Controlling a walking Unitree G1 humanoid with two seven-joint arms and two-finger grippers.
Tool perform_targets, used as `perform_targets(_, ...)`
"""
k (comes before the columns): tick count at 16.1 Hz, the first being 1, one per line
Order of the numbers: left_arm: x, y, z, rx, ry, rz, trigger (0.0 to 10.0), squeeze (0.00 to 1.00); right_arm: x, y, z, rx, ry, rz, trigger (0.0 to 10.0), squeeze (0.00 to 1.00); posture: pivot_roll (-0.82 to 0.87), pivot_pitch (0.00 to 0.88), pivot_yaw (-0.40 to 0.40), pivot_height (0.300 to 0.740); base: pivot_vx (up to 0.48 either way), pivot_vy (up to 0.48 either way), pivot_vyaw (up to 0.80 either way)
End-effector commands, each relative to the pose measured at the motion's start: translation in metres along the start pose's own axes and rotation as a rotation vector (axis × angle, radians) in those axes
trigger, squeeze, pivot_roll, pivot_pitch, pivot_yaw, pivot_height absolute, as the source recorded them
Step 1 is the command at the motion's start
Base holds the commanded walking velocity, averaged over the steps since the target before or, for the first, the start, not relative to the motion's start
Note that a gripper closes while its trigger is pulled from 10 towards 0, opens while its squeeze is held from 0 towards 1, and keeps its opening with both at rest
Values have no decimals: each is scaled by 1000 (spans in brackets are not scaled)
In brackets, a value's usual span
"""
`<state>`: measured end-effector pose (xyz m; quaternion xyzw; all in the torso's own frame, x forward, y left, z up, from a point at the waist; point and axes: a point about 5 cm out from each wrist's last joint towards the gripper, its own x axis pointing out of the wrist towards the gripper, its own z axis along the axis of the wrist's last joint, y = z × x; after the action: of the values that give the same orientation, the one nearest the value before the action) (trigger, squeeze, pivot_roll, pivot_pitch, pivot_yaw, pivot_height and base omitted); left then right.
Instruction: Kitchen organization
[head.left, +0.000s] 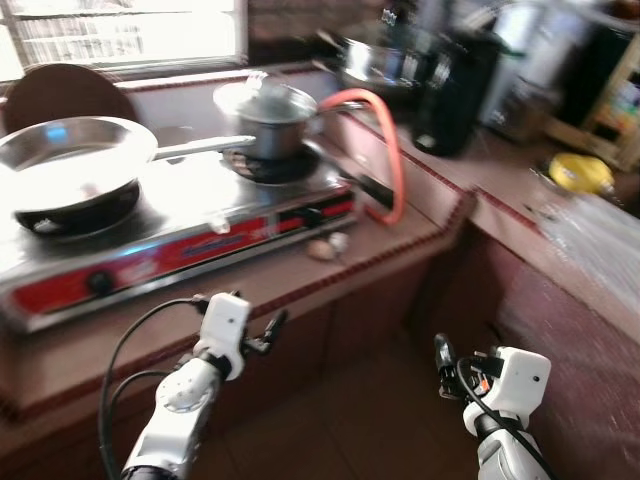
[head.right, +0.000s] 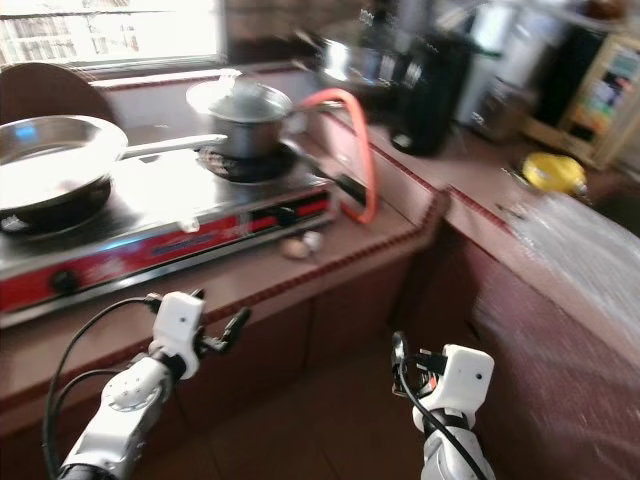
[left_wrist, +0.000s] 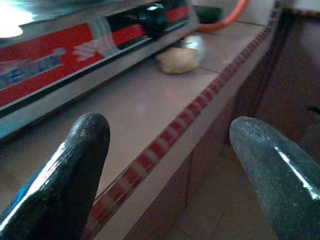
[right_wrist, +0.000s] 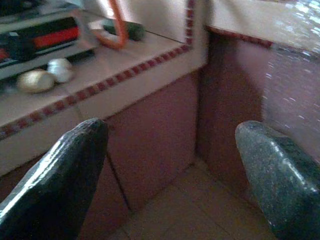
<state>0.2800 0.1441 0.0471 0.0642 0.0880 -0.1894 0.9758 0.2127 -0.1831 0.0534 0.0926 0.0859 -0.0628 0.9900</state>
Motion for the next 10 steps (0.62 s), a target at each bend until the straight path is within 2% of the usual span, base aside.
perform_targets(1, 3, -8, 7, 18, -31, -35, 10000, 0, 0, -6, 1, -15, 2, -9, 10000, 0, -1, 0, -49, 740, 0, 0, -500)
perform_targets(3, 1, -5, 5, 29, -28, -34, 10000, 0, 0, -4, 0, -21, 6, 0, 10000, 0, 0, 0, -47, 740, 0, 0, -444)
perform_targets(5, -3, 3, 2, 30, -7, -22, 10000, 0, 0, -2, -1, -27, 7, 16, 10000, 0, 2, 0, -45, 740, 0, 0, 0)
perform_targets(9, -14, 18, -1, 72, 9, -24, 10000, 0, 0, 1, -1, -41, 15, 38, 10000, 0, 9, 0, -53, 740, 0, 0, -723)
perform_targets(10, -22, 26, -3, 91, 29, -29, 10000, 0, 1, 1, -1, -52, 17, 49, 10000, 0, 14, 0, -56, 740, 0, 0, -788)
